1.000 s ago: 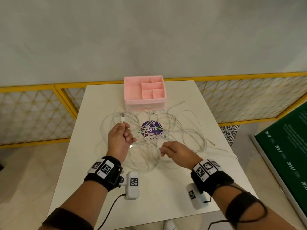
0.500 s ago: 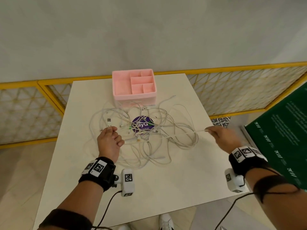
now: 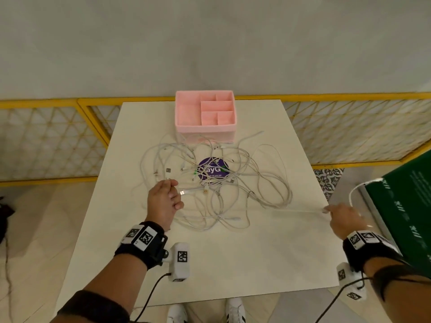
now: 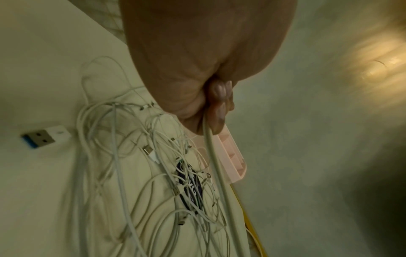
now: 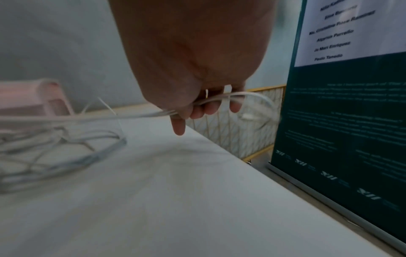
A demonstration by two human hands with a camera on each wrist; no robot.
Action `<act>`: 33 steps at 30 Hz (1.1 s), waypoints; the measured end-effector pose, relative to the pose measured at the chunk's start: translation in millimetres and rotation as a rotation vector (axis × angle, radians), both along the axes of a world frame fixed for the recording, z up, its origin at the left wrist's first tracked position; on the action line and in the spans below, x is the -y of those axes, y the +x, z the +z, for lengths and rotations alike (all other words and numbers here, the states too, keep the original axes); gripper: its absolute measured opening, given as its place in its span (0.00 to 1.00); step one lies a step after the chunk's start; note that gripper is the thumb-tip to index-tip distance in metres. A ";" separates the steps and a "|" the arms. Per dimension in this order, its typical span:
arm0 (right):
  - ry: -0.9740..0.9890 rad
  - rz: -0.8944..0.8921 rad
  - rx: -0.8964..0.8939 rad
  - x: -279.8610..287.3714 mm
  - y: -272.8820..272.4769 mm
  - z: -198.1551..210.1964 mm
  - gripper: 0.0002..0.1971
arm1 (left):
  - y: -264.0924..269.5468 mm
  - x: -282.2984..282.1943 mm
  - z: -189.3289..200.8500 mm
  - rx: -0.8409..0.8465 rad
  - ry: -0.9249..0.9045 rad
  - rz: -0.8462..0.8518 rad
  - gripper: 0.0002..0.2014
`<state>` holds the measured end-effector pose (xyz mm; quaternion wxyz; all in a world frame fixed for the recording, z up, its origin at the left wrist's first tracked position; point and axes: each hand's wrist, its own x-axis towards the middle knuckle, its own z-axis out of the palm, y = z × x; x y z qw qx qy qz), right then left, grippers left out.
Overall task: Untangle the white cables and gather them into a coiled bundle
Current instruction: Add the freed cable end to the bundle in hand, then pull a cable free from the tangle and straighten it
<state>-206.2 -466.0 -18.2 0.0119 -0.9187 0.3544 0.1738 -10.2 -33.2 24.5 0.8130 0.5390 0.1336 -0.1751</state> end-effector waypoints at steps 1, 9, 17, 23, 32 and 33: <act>0.015 -0.020 -0.006 1.3 -3.9 -7.0 0.23 | -1.3 -3.8 0.0 -0.018 -0.006 0.014 0.16; 0.085 -0.072 0.057 0.7 4.0 -25.1 0.17 | -9.7 -9.4 3.7 -0.122 -0.088 0.033 0.15; 0.125 0.034 -0.175 -19.8 80.7 5.5 0.28 | -18.2 -0.5 7.6 -0.061 -0.073 -0.007 0.15; 0.458 0.372 0.230 -148.2 159.9 74.1 0.16 | -15.4 -9.2 3.6 -0.014 -0.029 -0.007 0.15; 0.536 0.624 0.001 -252.7 219.6 9.9 0.19 | -7.9 -56.3 3.5 0.025 0.086 -0.064 0.11; 0.511 0.627 -0.016 -254.5 219.7 3.3 0.19 | -7.3 -60.8 3.7 0.022 0.089 -0.066 0.10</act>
